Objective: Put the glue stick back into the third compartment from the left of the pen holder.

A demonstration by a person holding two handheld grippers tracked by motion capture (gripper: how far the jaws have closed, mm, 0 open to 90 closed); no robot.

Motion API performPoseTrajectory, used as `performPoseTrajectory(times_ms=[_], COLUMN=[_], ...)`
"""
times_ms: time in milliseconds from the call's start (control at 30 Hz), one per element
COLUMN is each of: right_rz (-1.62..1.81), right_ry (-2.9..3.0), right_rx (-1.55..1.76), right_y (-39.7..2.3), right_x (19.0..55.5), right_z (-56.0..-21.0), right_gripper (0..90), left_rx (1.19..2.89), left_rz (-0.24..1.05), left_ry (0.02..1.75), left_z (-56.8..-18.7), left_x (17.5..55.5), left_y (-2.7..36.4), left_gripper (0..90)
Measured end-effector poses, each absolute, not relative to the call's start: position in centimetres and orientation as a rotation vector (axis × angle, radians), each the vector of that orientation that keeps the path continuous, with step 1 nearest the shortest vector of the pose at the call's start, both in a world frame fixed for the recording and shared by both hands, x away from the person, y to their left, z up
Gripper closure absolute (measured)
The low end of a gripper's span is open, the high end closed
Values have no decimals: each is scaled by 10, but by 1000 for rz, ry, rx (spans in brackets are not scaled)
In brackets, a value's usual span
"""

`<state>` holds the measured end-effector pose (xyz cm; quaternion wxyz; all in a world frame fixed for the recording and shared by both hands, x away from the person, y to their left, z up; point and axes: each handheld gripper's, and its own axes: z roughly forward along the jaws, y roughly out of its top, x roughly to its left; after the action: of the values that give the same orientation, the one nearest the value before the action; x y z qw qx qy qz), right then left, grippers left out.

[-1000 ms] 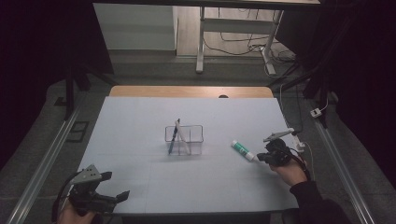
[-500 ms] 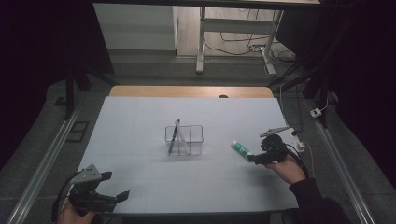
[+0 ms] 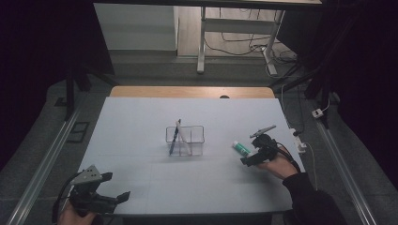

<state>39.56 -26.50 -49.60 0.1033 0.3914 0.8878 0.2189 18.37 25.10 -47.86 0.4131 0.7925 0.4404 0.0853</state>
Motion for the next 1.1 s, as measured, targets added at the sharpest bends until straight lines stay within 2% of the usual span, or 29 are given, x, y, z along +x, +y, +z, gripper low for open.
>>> performPoseTrajectory(times_ms=[133,267,367,433,500,567,1100], right_rz=[619,612,617,606,602,619,626], right_ry=[2632,2628,2645,2642,2655,2668,2641], right_rx=[1140,1122,1114,1102,1092,1094,1076], right_y=[-264,-267,-268,-269,-270,-271,-270], right_x=[397,397,397,396,396,396,392], right_z=[-501,-502,-501,-501,-498,-498,-493], right_gripper=[18,150,330,417,556,642,658], left_rx=[1993,1994,1996,1997,1998,1998,1992], left_rz=[215,216,216,216,216,214,222], left_ry=[1107,1105,1104,1105,1105,1106,1122], left_z=[-479,-479,-478,-478,-478,-478,-478], left_x=[184,184,184,184,184,184,184], left_y=[251,251,251,251,251,251,251], left_gripper=[11,11,11,11,11,10,3])
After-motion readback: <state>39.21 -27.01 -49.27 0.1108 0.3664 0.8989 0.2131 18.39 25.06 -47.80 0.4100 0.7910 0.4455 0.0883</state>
